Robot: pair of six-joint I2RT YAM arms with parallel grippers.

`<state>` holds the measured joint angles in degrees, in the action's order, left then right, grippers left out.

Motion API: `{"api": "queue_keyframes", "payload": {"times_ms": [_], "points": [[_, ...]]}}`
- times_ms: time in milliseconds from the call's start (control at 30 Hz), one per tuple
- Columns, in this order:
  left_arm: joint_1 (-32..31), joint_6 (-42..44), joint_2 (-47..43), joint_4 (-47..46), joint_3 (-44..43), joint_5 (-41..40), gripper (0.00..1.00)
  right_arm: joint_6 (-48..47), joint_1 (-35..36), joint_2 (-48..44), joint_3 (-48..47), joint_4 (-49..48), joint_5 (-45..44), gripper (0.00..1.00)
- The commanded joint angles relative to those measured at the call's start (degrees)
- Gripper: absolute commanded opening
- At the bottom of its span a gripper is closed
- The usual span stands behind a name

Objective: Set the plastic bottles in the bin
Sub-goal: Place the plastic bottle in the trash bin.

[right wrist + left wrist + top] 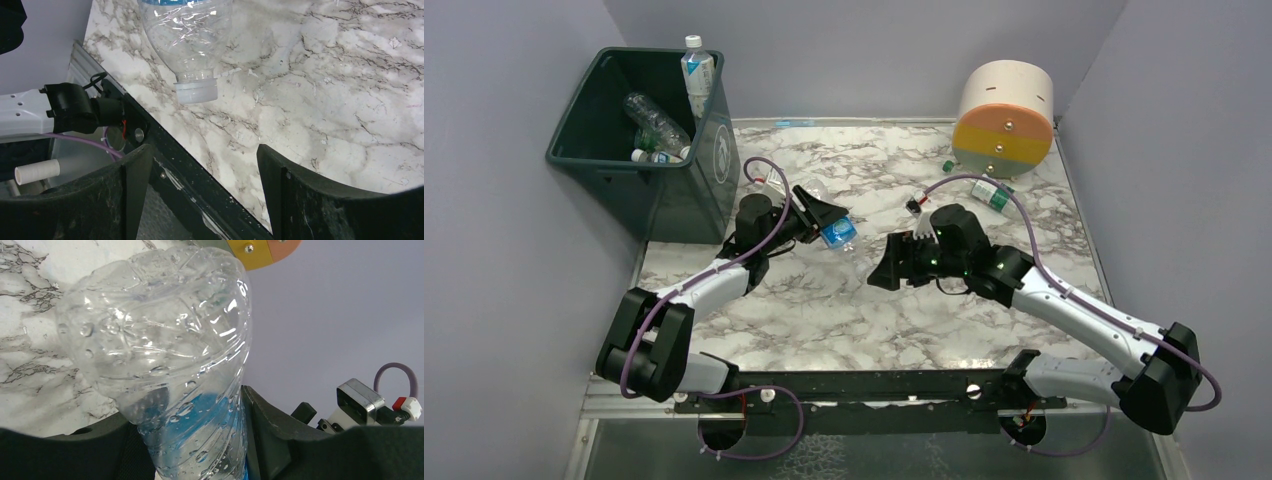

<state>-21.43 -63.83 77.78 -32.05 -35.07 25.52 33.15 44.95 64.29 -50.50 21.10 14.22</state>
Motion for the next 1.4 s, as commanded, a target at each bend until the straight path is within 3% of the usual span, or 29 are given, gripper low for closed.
{"api": "queue_keyframes", "payload": {"times_ms": [0, 1367], "points": [[0.4, 0.9, -1.1, -2.0, -0.6, 0.5, 0.50, 0.8, 0.3, 0.9, 0.5, -1.2, -0.1, 0.79], [0.7, 2.5, -2.0, -1.7, -5.7, 5.4, 0.51, 2.7, 0.3, 1.6, 2.1, -2.6, 1.4, 0.79]]}}
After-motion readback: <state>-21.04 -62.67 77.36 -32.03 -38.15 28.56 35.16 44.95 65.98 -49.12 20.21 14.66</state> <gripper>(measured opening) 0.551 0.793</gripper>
